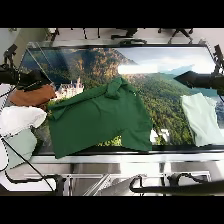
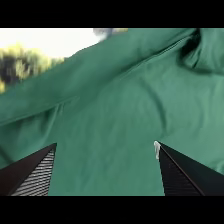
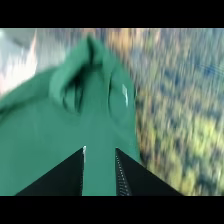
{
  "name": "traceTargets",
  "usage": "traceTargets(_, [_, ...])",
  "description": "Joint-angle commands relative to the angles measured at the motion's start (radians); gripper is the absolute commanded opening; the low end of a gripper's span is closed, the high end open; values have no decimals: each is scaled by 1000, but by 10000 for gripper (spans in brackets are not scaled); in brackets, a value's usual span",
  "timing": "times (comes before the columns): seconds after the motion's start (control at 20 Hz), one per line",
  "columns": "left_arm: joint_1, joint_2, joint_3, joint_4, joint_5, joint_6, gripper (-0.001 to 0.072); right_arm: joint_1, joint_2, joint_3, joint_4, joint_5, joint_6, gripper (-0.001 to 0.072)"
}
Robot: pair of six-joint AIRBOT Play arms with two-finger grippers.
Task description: Fold the shirts.
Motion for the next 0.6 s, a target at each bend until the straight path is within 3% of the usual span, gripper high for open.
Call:
traceTargets(0.0, [42,5,-52,14,-209,-83,697,-7,46,-119,-79,95,48,289])
traceTargets(0.1, [82,91,-222,15,-191,-92,697,-7,69,-241,-121,91,55,379])
traceTargets(0.35, [186,364,-782,224,-24,-82,697,3,26,-470,-121,4,6,388])
traceTargets(0.55, [272,488,-1088,246,76,-74,697,43,-65,-474,-110,-11,-15,415])
